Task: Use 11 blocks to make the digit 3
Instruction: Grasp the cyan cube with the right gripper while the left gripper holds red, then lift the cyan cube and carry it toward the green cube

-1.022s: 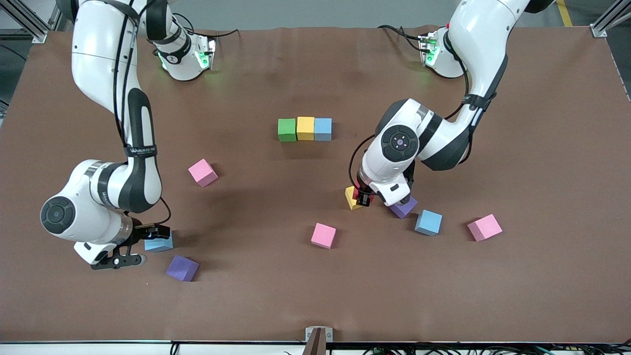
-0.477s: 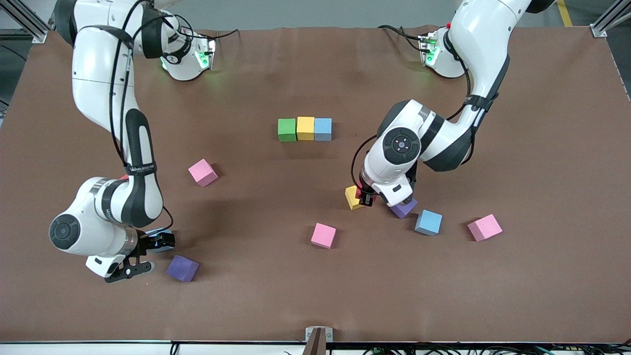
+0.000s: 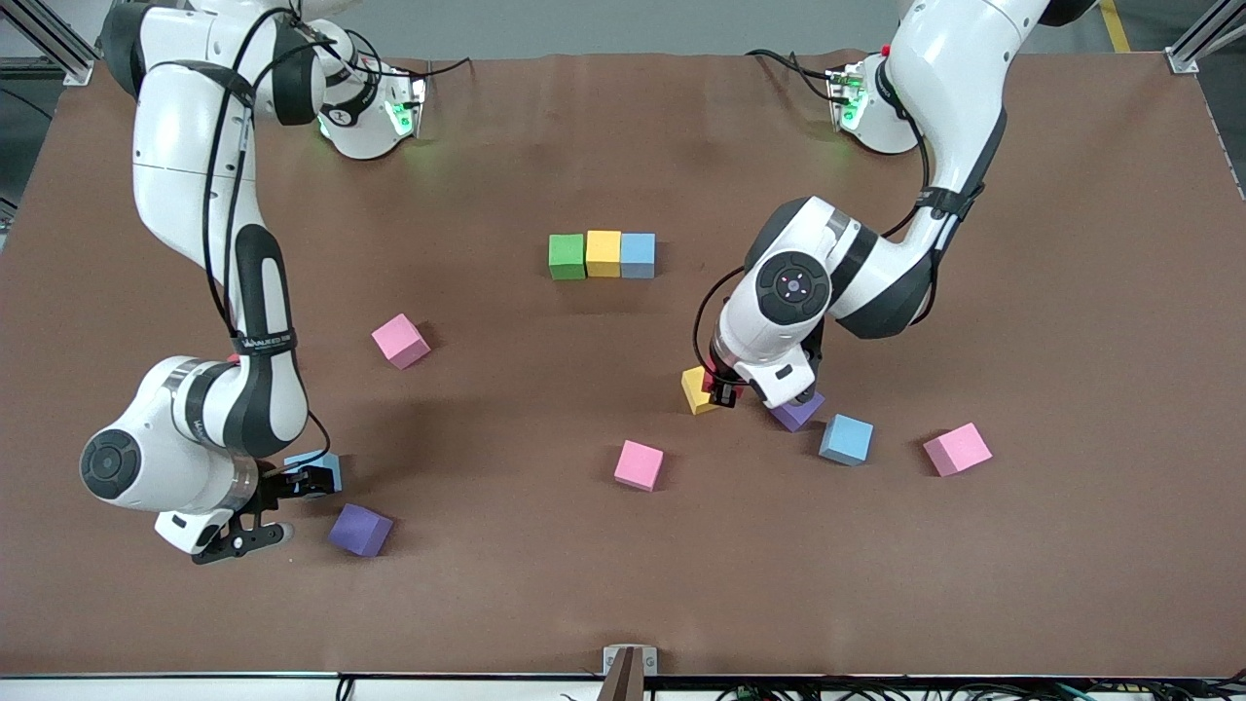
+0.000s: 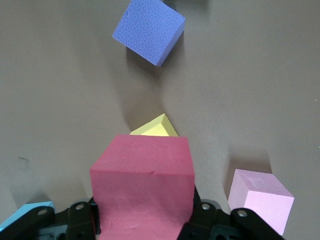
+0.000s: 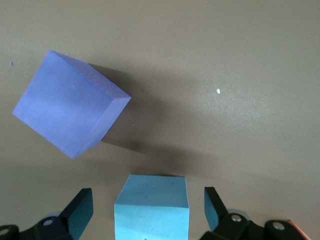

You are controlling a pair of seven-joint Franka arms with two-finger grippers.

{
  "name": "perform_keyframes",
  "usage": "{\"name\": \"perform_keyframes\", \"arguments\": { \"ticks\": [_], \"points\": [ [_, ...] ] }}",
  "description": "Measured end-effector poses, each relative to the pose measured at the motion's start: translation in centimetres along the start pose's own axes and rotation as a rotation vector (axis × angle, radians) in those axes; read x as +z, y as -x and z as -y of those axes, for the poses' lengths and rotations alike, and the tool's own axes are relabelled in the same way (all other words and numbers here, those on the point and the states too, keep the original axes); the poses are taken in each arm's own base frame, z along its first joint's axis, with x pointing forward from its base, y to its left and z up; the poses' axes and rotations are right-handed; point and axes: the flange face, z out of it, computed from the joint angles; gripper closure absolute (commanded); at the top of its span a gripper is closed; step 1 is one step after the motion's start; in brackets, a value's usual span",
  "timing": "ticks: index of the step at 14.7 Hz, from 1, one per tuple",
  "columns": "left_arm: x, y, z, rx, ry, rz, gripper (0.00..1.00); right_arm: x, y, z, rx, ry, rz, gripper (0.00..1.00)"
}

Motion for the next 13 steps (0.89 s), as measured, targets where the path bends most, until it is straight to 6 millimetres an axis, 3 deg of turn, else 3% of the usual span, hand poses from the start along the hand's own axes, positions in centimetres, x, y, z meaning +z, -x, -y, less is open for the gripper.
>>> {"name": "perform_keyframes", "arguments": {
  "ticks": [6,11,13],
  "points": [
    [0.0,-0.1,0.0,-0.001,0.0,0.0,1.0,1.1,0.3,-0.1,-0.009,0.011,0.027,0.11],
    [-0.2,-1.4,-0.5,-0.022,0.003,0.001,1.0,2.2,0.9,-0.2,-0.005,-0.001,0.065,0.35],
    [-0.2,-1.4,-0.5,-0.021,0.002,0.001,1.0,2.5,1.0,-0.2,-0.005,-0.002,0.071,0.55]
  ]
}}
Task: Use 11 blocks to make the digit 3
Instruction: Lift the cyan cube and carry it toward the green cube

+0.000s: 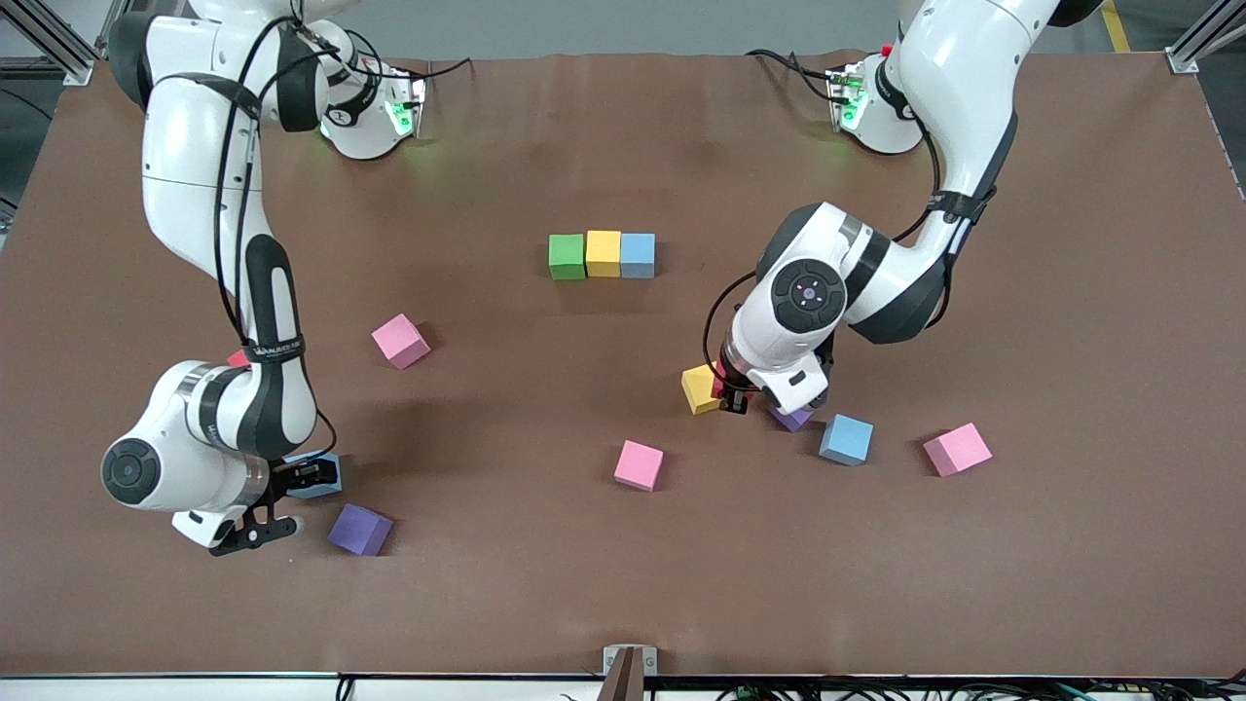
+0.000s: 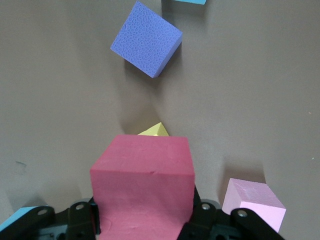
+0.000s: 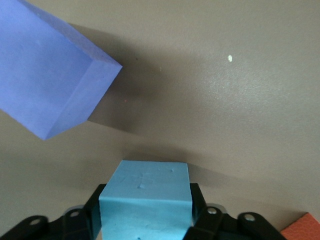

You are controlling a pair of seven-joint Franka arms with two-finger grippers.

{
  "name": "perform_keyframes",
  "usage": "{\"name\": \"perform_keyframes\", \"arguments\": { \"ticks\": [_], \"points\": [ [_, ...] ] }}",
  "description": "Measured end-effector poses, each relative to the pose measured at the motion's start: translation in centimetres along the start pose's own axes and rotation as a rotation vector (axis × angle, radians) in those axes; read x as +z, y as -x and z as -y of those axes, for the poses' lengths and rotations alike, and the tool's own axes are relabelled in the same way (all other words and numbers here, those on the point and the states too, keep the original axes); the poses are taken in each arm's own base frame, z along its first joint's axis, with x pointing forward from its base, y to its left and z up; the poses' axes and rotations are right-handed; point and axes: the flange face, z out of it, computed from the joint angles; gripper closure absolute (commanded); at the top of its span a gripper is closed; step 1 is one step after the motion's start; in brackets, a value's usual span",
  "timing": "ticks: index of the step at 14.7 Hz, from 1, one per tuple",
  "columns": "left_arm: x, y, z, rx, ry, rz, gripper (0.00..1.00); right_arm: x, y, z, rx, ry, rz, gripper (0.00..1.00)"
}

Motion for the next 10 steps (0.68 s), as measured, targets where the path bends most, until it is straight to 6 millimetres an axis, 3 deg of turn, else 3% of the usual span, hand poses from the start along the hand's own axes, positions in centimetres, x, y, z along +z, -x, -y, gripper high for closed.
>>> {"name": "perform_keyframes", "arguments": {
  "ticks": [2,4,10],
  "points": [
    [0.0,0.1,0.0,0.001,0.0,0.0,1.0,-0.1,0.0,0.2,-0.002,-0.005,0.008,0.67],
    [0.0,0.1,0.0,0.001,0.0,0.0,1.0,-0.3,-0.2,1.3,-0.018,-0.019,0.021,0.68],
    [0.0,0.0,0.0,0.001,-0.003,-0.001,1.0,-3.4,-1.2,12.6,-0.016,-0.06,0.09,0.67]
  ]
}}
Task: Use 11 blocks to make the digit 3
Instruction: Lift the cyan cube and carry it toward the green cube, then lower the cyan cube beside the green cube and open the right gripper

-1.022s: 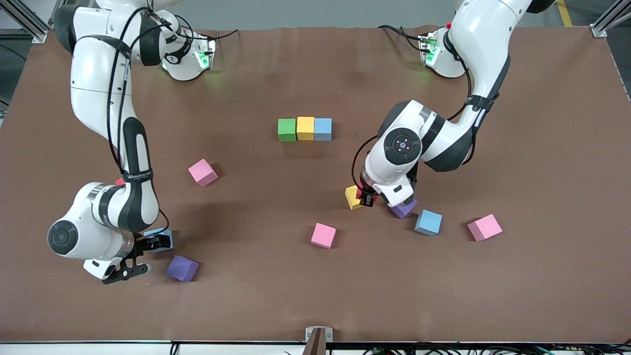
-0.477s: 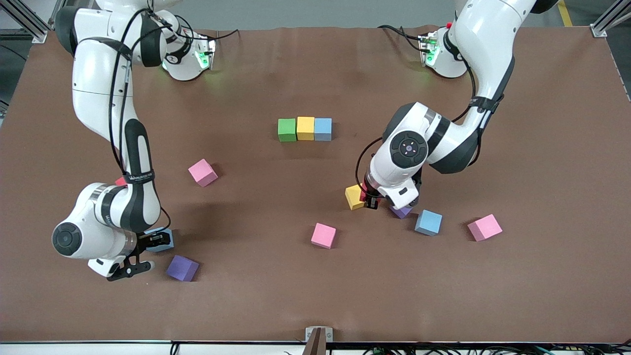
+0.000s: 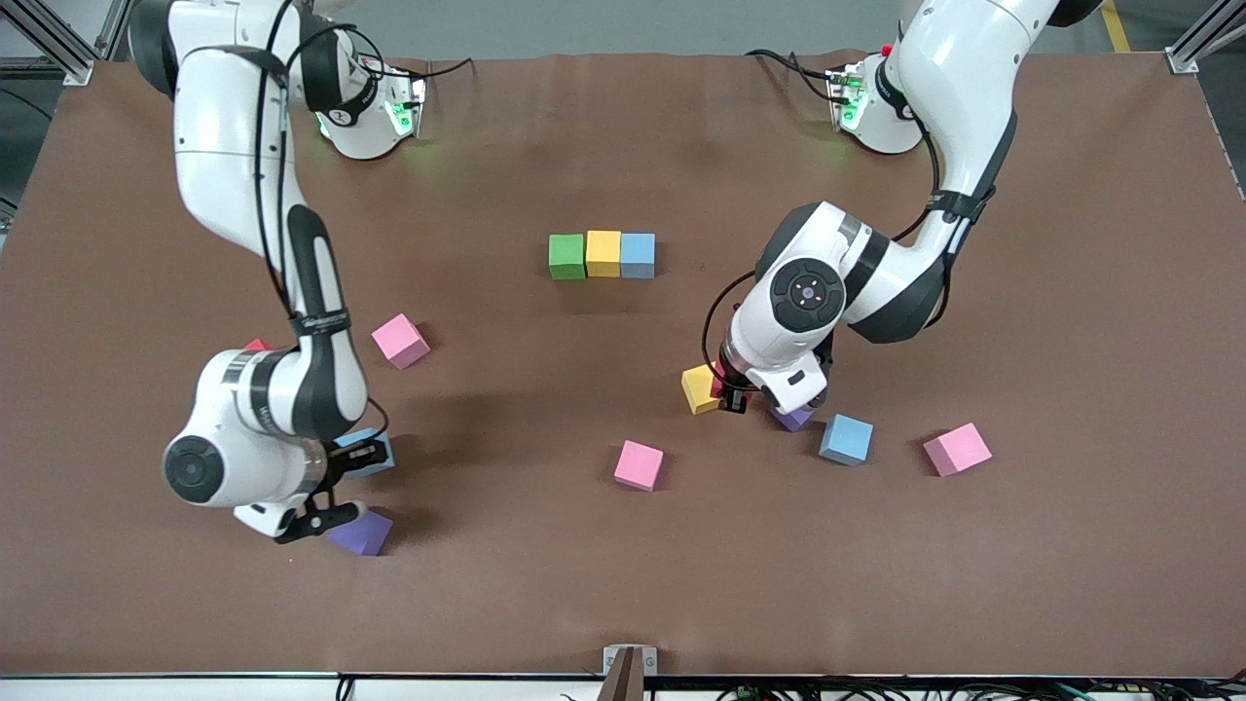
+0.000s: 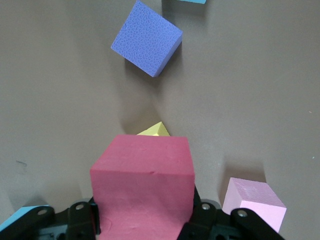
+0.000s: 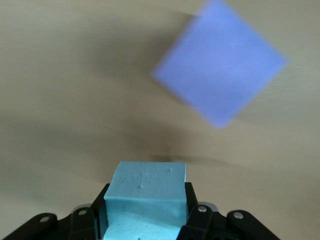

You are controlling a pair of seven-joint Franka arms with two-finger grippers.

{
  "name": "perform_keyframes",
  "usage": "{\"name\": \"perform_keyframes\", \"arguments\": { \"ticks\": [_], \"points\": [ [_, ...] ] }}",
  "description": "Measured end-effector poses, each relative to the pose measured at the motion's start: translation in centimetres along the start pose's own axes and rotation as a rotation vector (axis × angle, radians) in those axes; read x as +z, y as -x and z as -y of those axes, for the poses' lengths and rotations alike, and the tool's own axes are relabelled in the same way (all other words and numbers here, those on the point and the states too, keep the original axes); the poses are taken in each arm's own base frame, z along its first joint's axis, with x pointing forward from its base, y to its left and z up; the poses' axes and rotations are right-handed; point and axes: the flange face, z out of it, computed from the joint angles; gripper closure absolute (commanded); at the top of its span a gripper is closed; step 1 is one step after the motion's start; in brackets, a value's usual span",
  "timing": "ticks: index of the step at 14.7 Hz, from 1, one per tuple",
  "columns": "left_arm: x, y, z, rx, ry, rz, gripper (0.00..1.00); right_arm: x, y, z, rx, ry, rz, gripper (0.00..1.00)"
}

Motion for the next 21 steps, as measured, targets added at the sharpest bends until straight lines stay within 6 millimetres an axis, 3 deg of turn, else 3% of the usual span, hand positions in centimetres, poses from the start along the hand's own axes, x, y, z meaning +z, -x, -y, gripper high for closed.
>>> {"name": "perform_keyframes", "arguments": {
  "ticks": [5,8,10,15,19,21],
  "points": [
    [0.0,0.0,0.0,0.0,-0.004,-0.002,1.0,-2.2,0.1,10.0,0.129,-0.006,-0.001,0.67],
    [0.0,0.0,0.0,0.0,-0.005,-0.002,1.0,-1.6,1.2,18.6,0.197,0.006,-0.013,0.67],
    [0.0,-0.1,0.0,-0.001,-0.006,-0.003,1.0,-0.7,2.8,22.6,0.236,0.005,-0.066,0.67],
    [0.1,-0.5,0.0,-0.007,-0.019,-0.008,1.0,4.2,9.7,26.8,0.303,0.0,-0.119,0.67],
    [0.1,-0.6,0.0,-0.007,-0.019,-0.008,1.0,7.3,13.2,31.0,0.286,0.016,-0.132,0.67],
    [0.1,-0.6,0.0,-0.007,-0.019,-0.008,1.0,8.0,14.4,31.9,0.28,0.02,-0.127,0.67]
  ]
}}
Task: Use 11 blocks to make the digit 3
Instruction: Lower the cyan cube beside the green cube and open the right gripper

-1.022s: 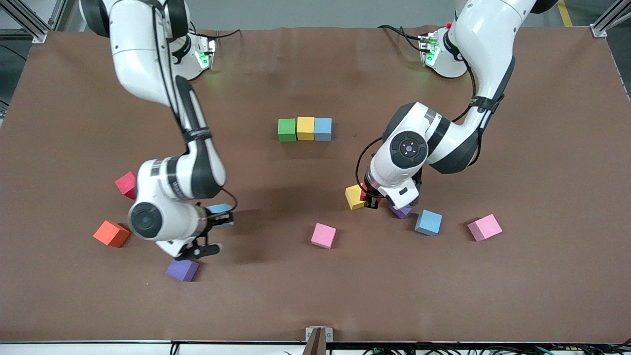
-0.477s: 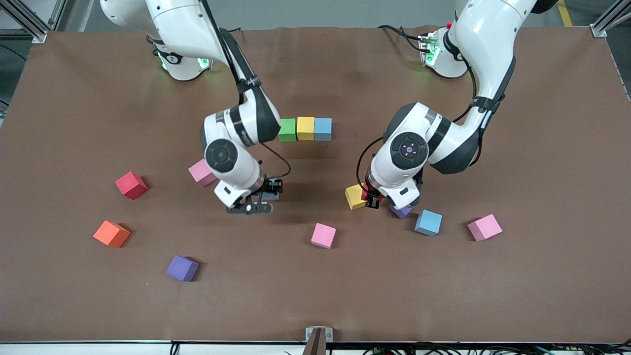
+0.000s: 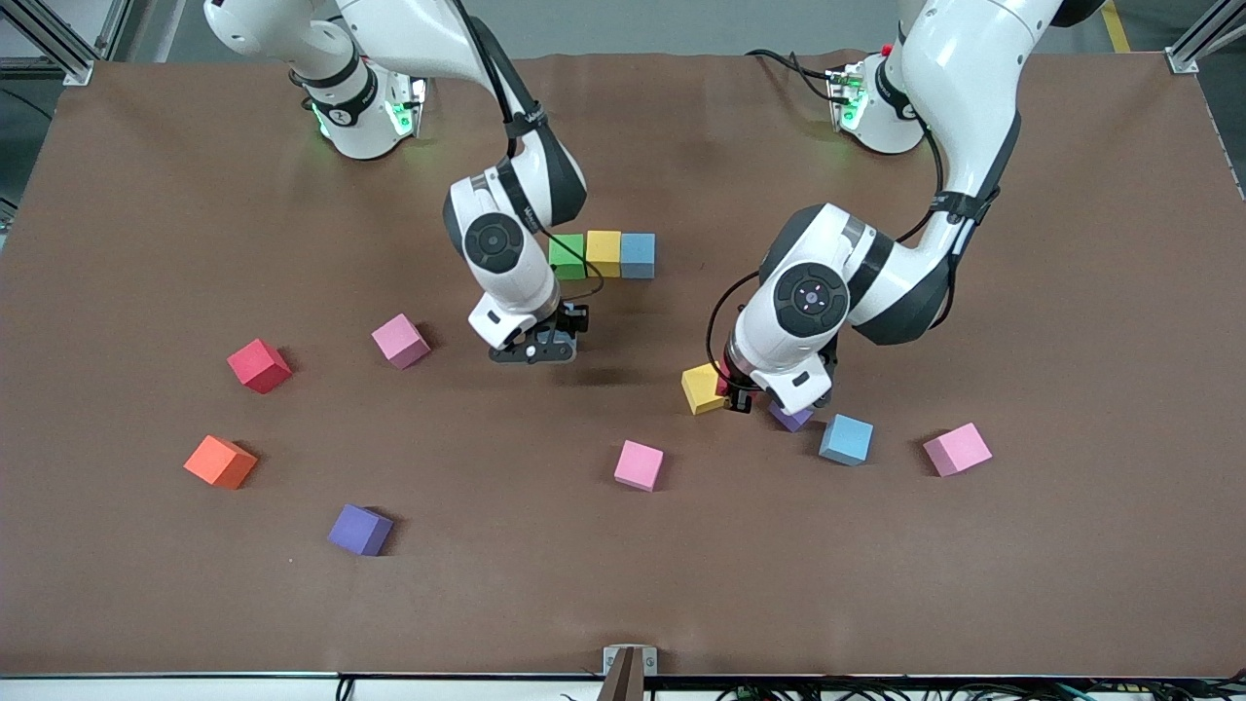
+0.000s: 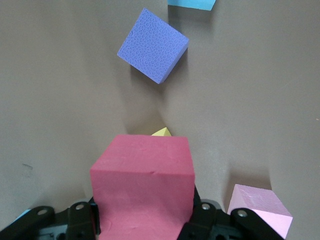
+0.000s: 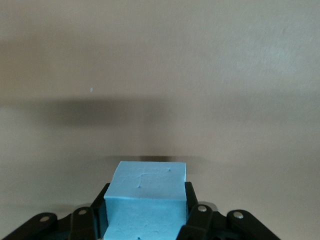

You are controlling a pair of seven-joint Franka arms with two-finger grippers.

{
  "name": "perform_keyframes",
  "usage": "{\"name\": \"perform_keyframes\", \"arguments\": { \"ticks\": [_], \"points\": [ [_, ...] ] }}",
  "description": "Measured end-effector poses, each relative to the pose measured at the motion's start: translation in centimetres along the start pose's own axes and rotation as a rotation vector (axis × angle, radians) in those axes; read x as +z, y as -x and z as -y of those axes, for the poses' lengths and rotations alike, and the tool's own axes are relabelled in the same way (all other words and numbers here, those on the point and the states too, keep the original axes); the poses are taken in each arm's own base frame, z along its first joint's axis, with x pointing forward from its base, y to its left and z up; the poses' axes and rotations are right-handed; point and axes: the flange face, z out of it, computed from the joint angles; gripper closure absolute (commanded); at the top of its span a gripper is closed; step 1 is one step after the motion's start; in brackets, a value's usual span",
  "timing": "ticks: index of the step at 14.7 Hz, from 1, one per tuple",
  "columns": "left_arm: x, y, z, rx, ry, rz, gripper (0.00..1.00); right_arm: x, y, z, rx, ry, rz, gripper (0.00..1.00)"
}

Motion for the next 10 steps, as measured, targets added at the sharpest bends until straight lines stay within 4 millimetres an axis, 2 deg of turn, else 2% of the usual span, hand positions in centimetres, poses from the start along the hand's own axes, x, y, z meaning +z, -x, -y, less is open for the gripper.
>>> {"name": "perform_keyframes", "arguments": {
  "ticks": [5,10],
  "points": [
    [0.0,0.0,0.0,0.0,0.0,0.0,1.0,-0.2,0.9,-0.6,0.003,-0.004,0.007,0.67],
    [0.0,0.0,0.0,0.003,-0.001,0.0,1.0,1.2,2.4,-0.3,-0.015,0.007,-0.002,0.67]
  ]
}}
